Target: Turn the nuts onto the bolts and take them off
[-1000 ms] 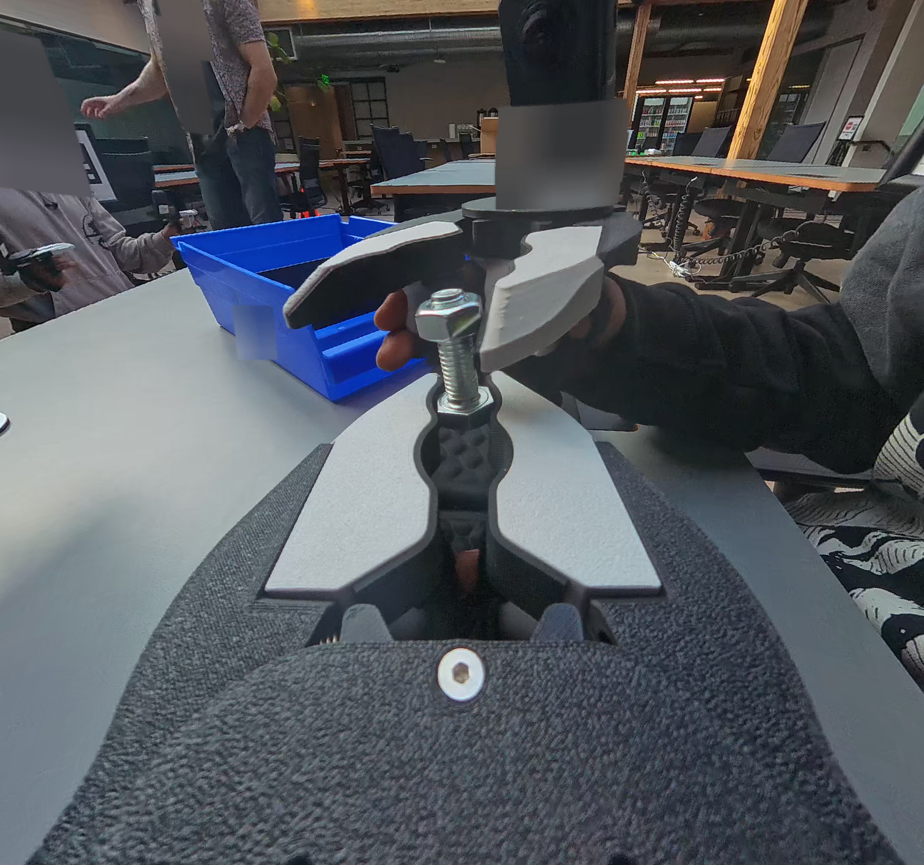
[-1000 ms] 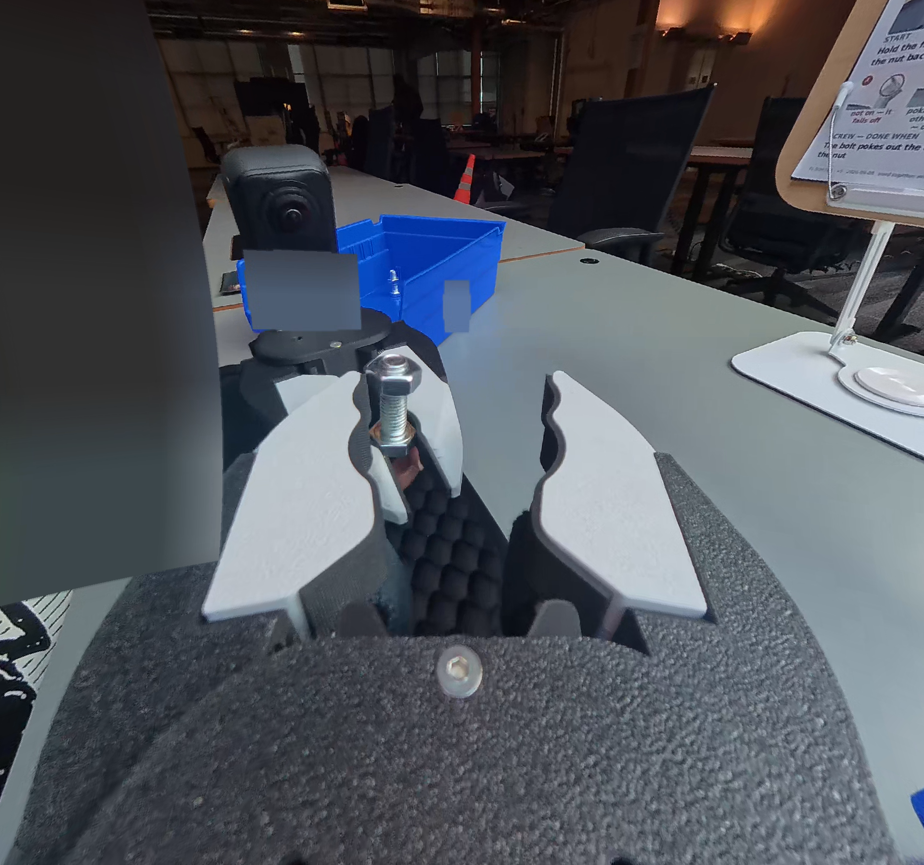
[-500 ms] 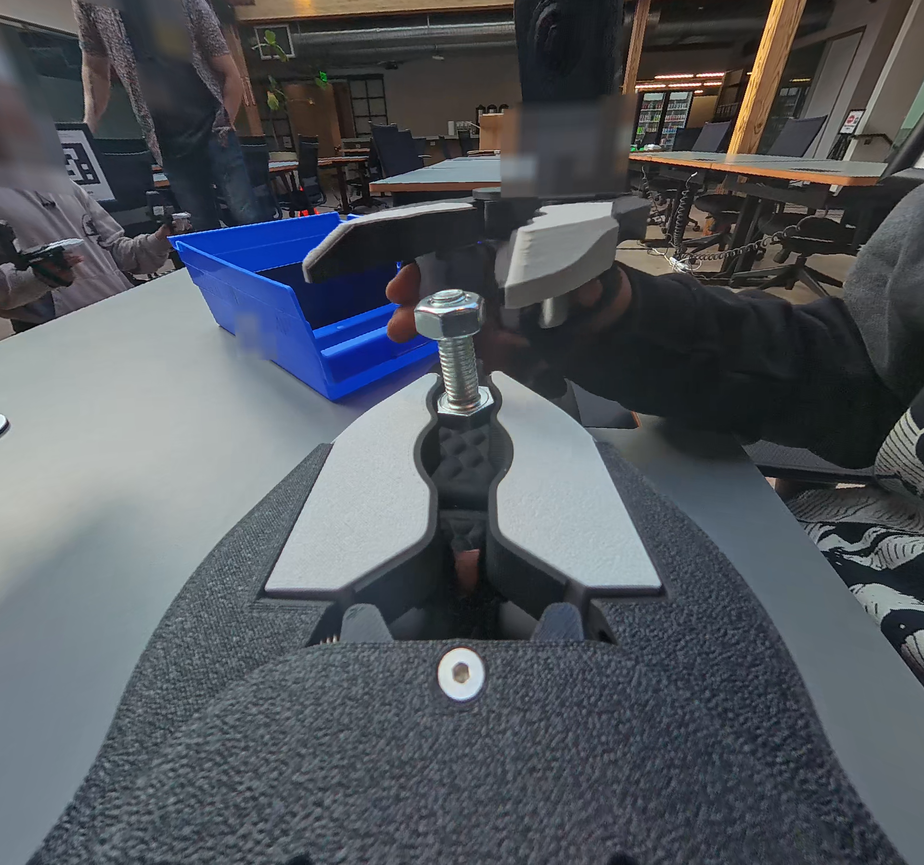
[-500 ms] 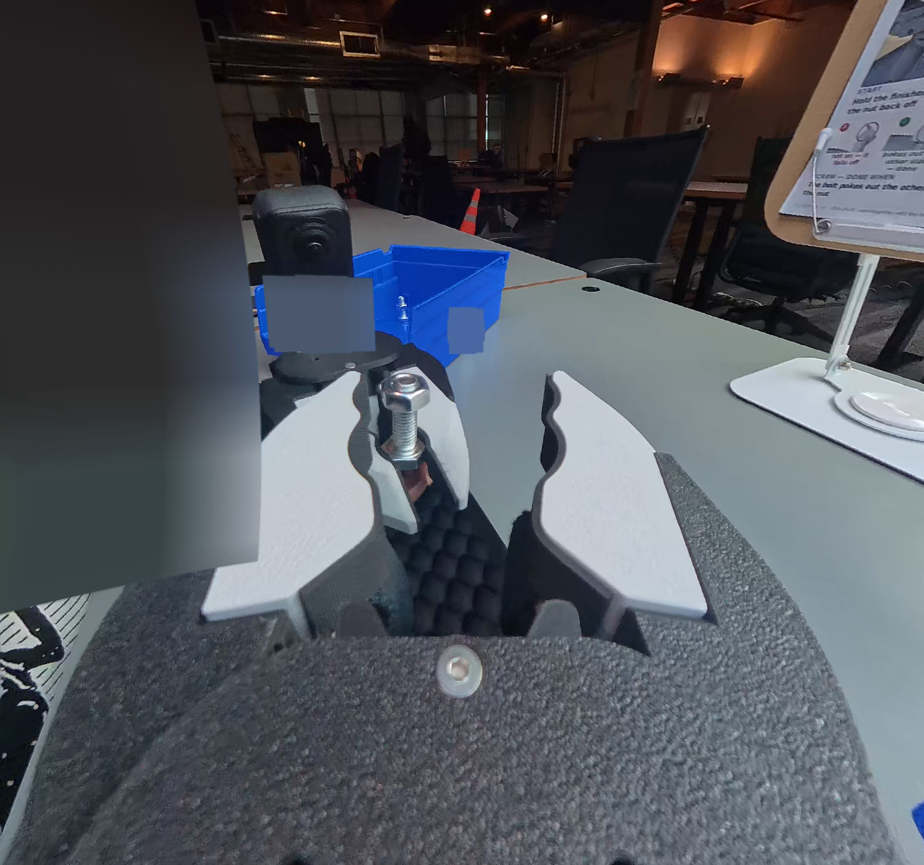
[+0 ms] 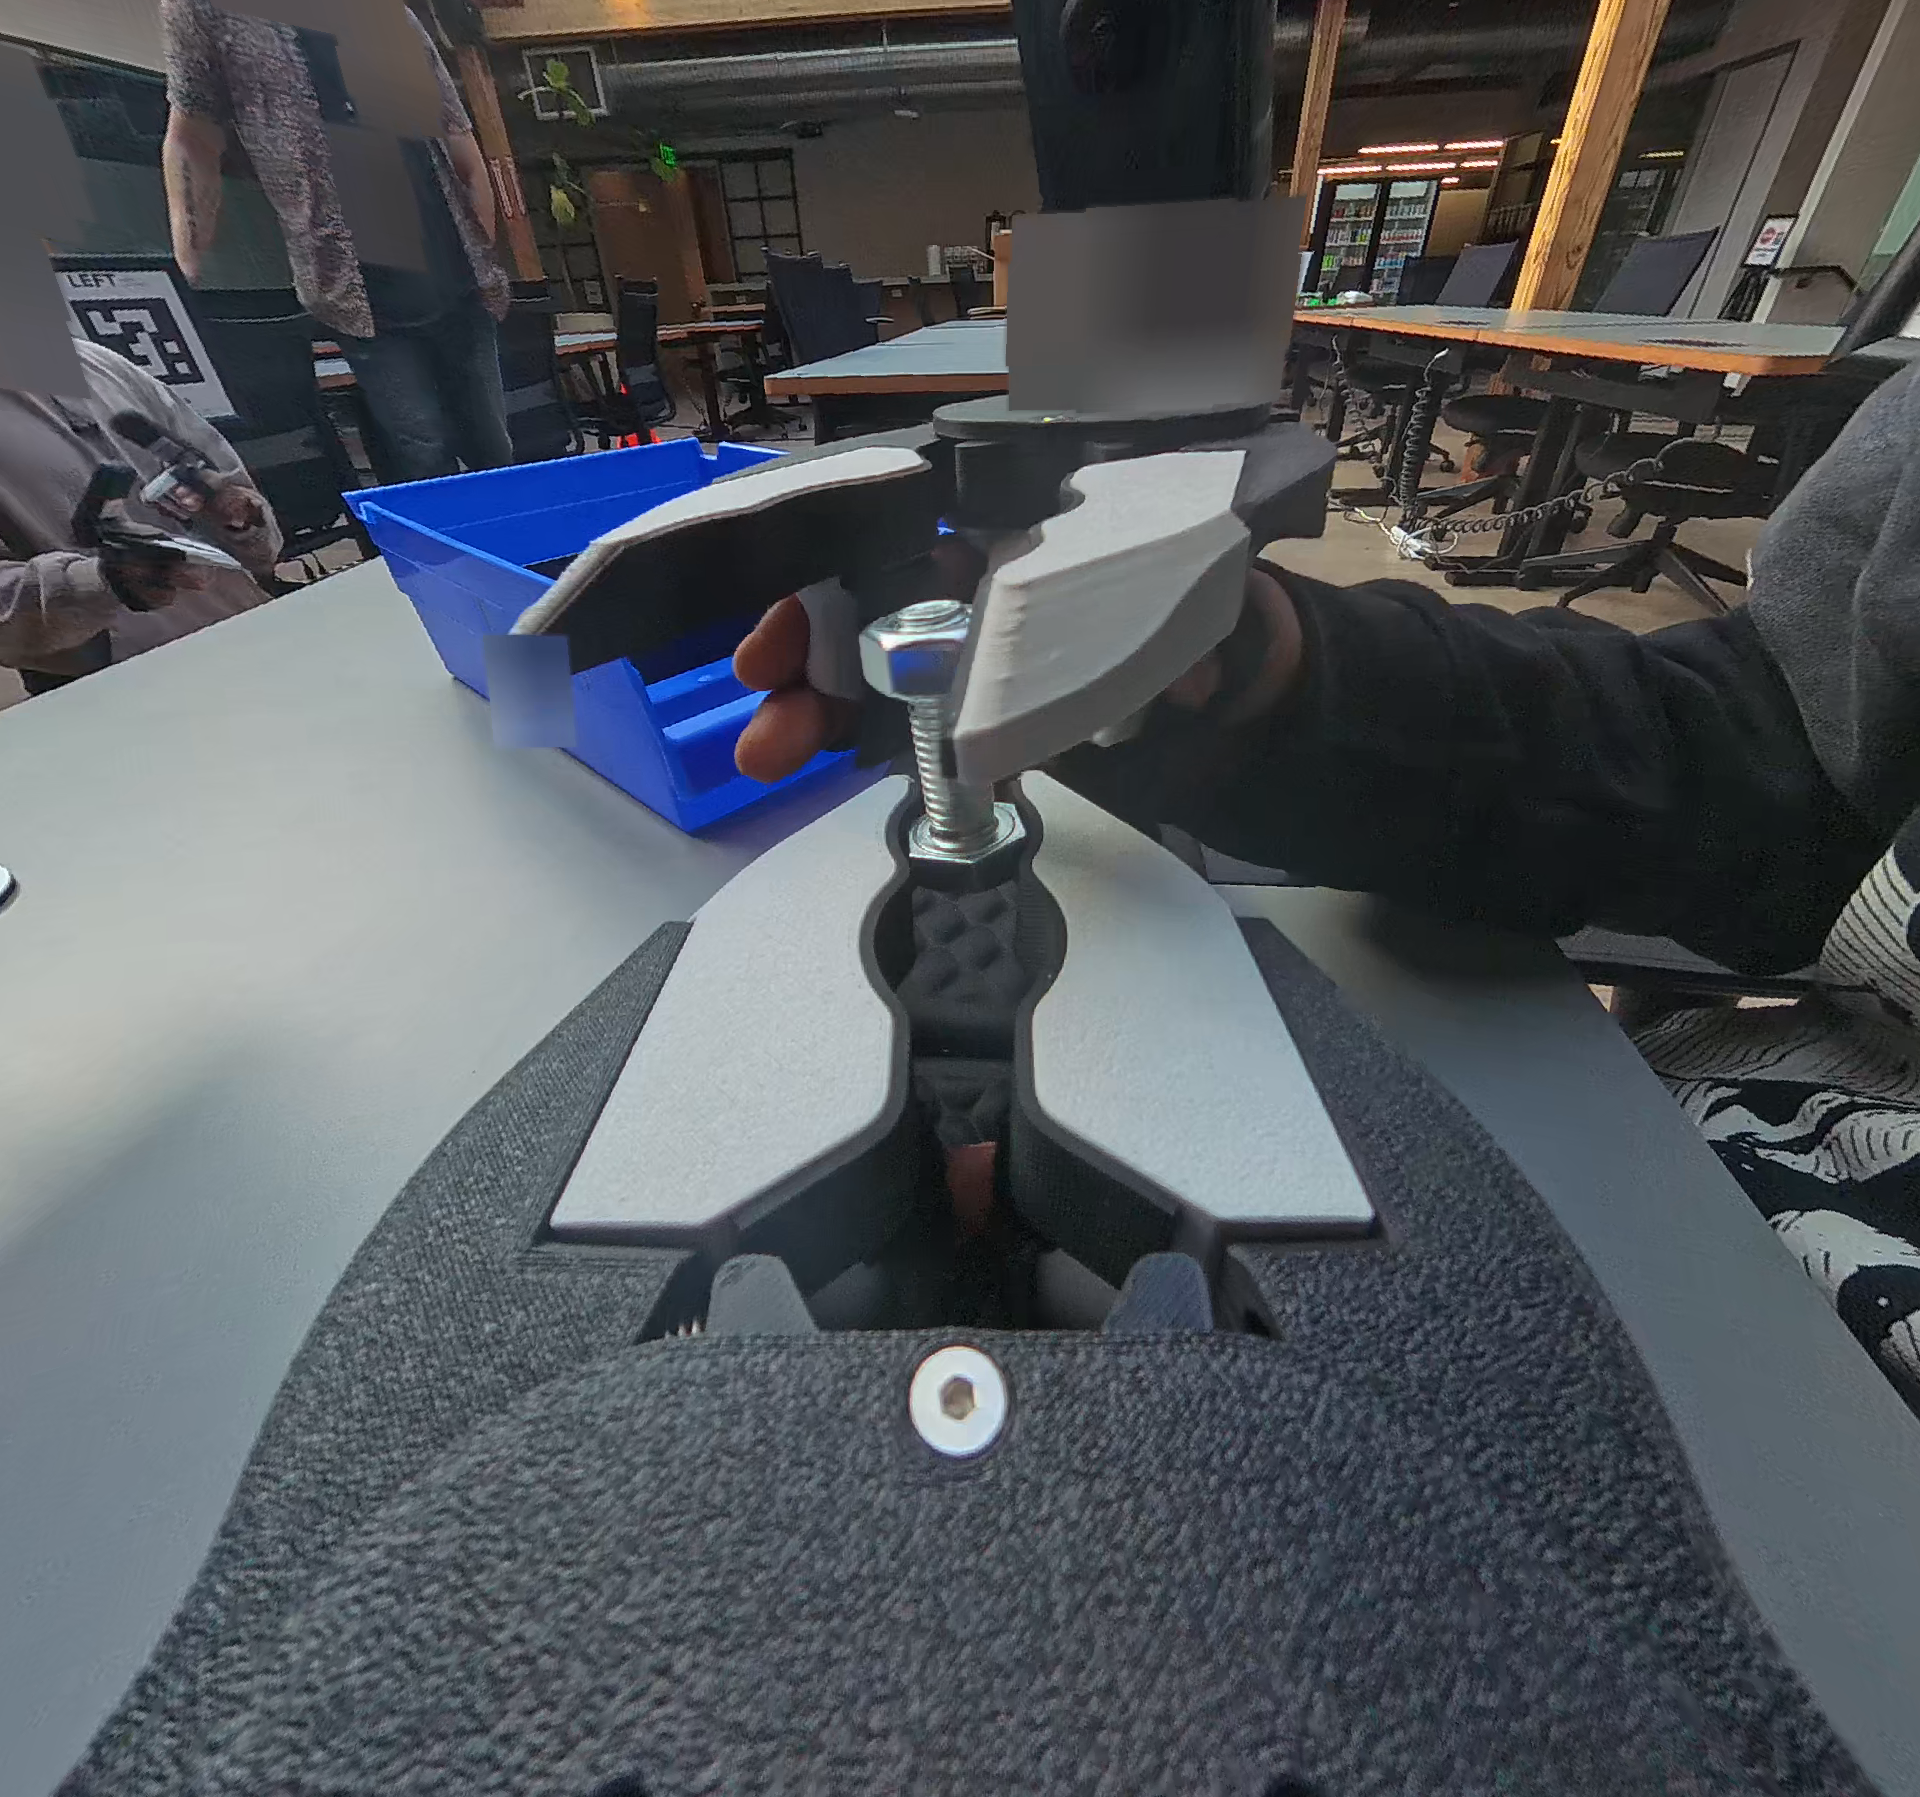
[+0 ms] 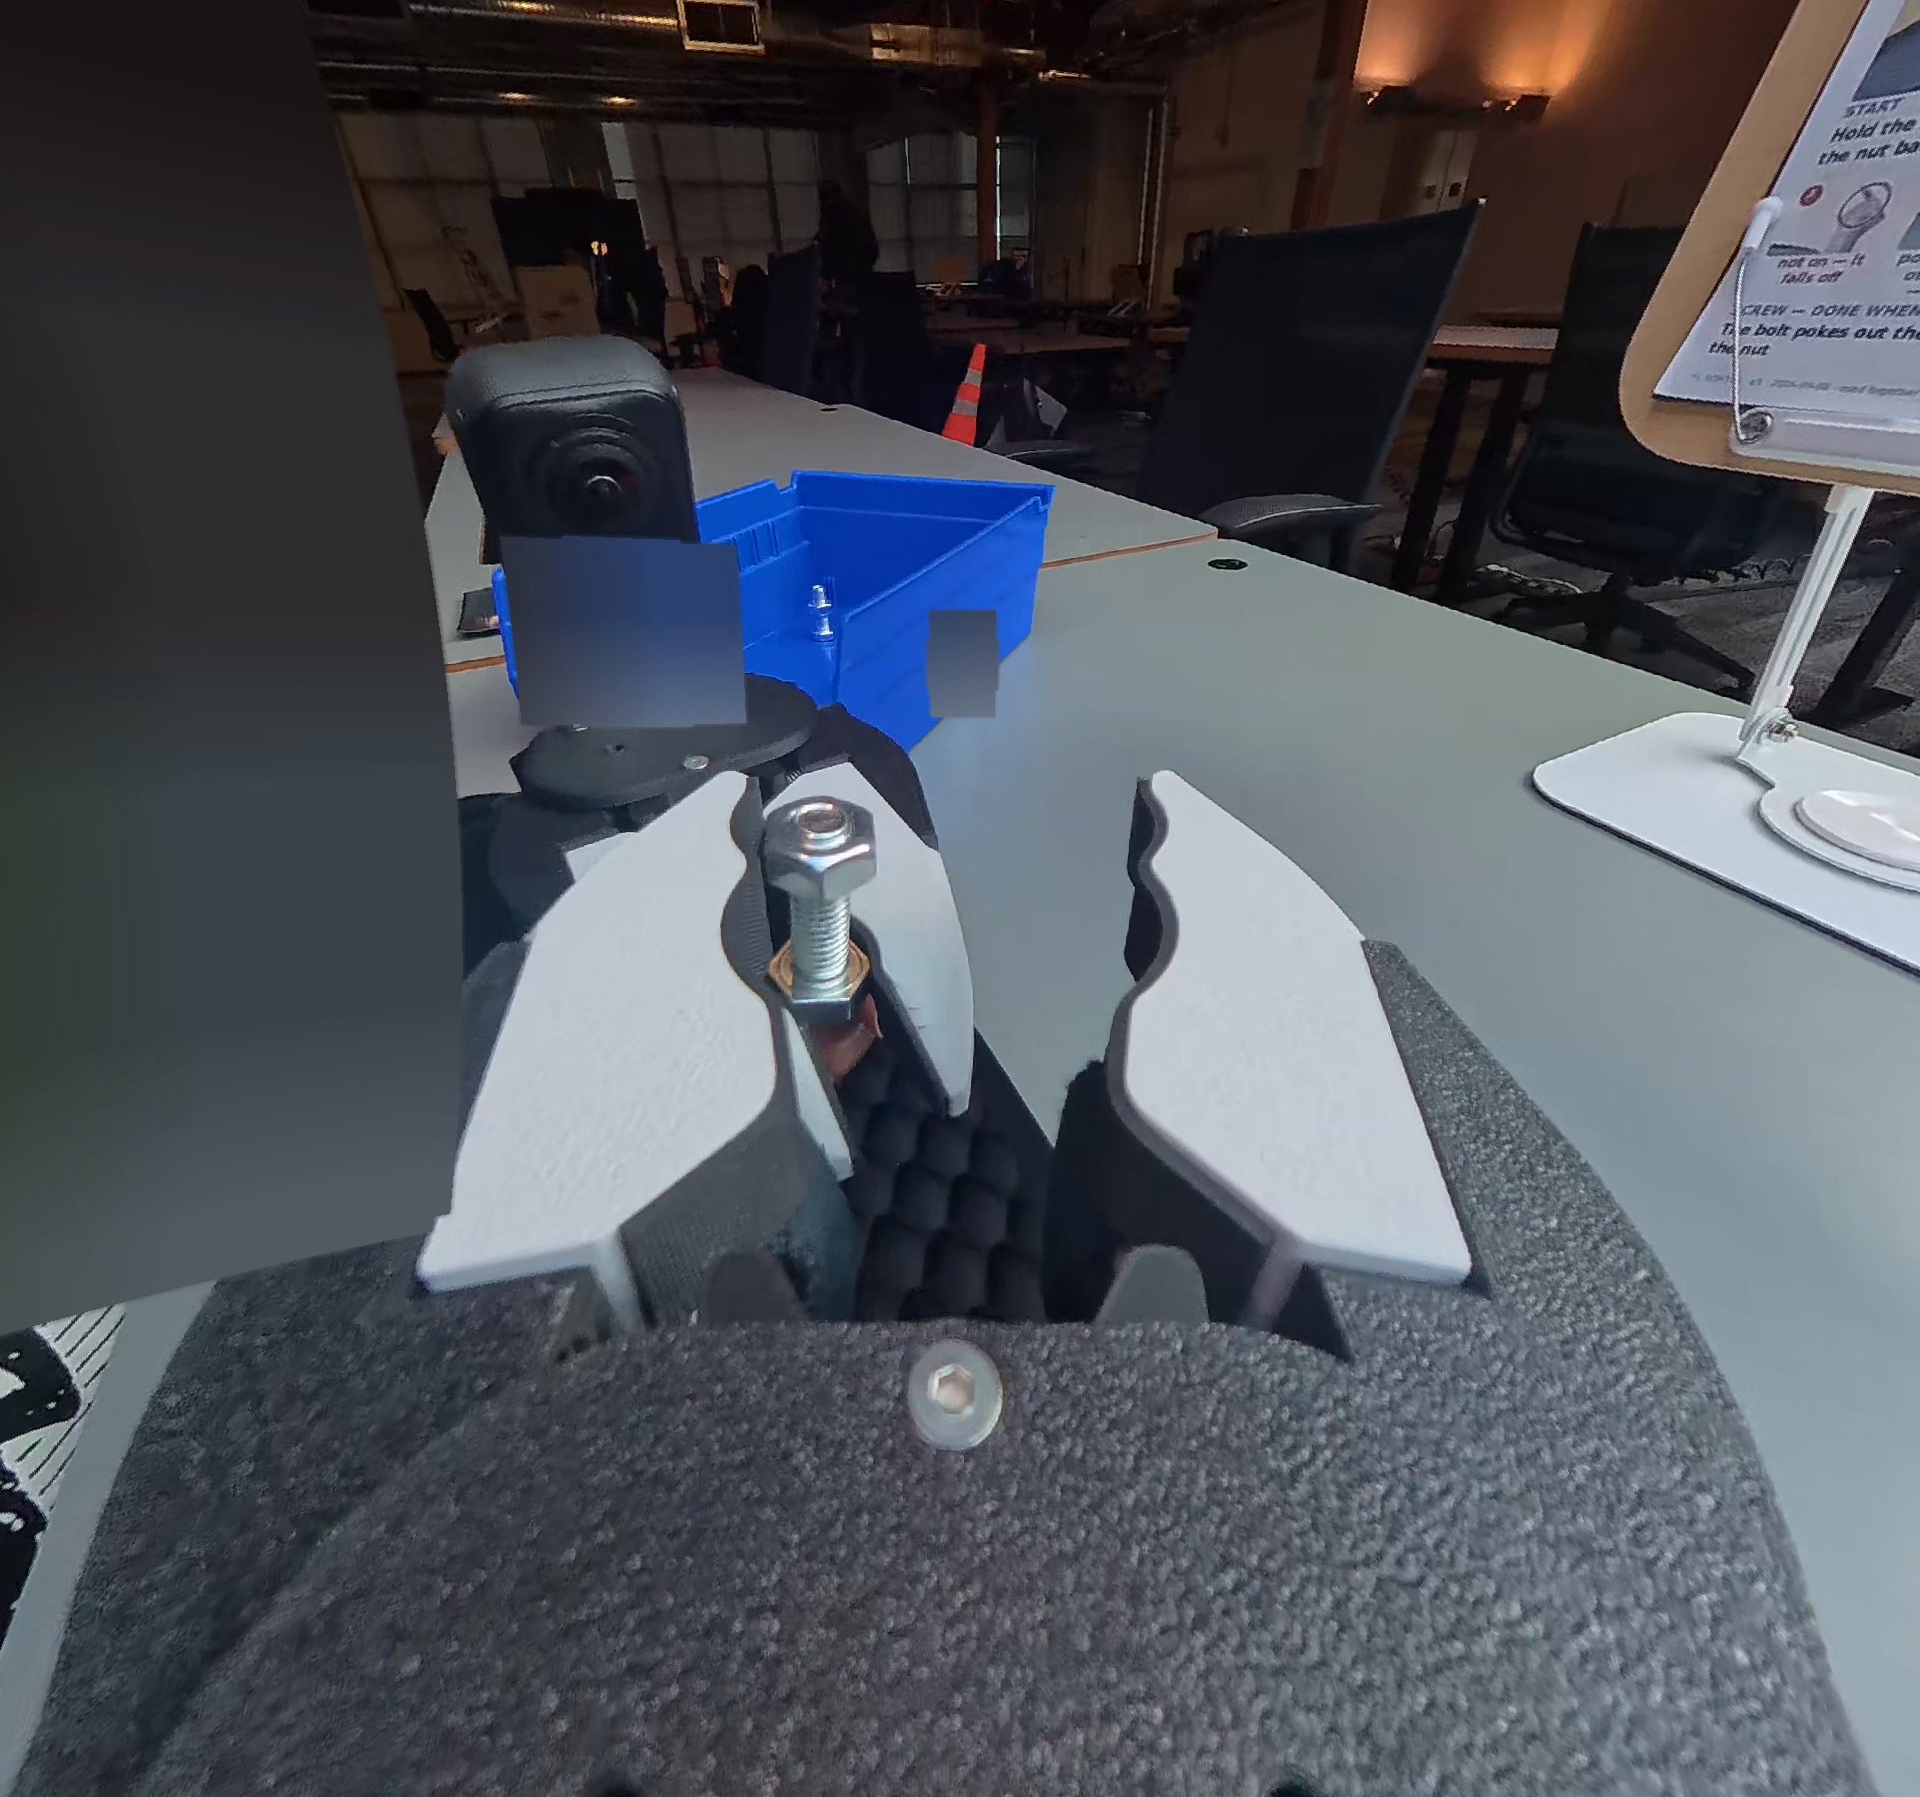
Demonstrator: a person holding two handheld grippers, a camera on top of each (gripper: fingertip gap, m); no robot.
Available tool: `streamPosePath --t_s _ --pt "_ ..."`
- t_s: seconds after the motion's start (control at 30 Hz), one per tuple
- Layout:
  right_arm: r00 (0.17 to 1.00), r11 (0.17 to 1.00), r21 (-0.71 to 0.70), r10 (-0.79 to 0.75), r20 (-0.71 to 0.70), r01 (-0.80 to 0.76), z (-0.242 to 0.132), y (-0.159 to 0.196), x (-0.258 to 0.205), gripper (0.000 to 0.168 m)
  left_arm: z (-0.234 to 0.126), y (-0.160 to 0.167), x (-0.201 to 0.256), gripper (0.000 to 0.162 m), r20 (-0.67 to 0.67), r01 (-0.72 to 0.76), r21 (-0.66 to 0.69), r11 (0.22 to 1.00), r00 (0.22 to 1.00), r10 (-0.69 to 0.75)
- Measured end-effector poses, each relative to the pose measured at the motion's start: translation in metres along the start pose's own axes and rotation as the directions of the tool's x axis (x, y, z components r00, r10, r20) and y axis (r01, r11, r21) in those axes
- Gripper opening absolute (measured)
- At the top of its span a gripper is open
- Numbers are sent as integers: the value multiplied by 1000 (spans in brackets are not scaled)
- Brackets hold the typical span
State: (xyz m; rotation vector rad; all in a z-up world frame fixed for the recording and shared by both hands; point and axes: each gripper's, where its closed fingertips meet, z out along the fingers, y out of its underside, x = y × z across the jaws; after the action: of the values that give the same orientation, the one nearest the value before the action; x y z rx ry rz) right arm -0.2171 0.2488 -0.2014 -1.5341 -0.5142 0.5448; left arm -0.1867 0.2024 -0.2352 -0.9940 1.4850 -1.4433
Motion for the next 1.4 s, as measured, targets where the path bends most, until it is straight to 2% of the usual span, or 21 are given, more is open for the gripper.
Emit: streamPosePath --t_s 0.23,0.3,0.43,0.7,0.87,1.4 --pt "999 1000 19 20 -27 -19 -25 0 8 67 -1 -1 -1 14 4 8 8 1000 1000 -8" --pt "998 1000 13 18 -62 -17 -32 2 15 60 -1 -1 -1 14 0 7 10 1000 1000 -7" --pt "997 1000 8 11 -74 -11 -41 4 19 60 0 -1 0 14 1 4 6 1000 1000 -4" --pt "999 999 17 -29 22 29 -9 -4 -5 68 0 0 0 14 0 -1 2 1000 1000 1" --pt "999 999 -21 -48 15 48 9 1 -7 68 0 0 1 14 -2 -5 0 1000 1000 5" --pt "999 1000 -9 -27 -27 27 -20 4 7 73 0 0 2 14 -11 -1 3 1000 1000 1"
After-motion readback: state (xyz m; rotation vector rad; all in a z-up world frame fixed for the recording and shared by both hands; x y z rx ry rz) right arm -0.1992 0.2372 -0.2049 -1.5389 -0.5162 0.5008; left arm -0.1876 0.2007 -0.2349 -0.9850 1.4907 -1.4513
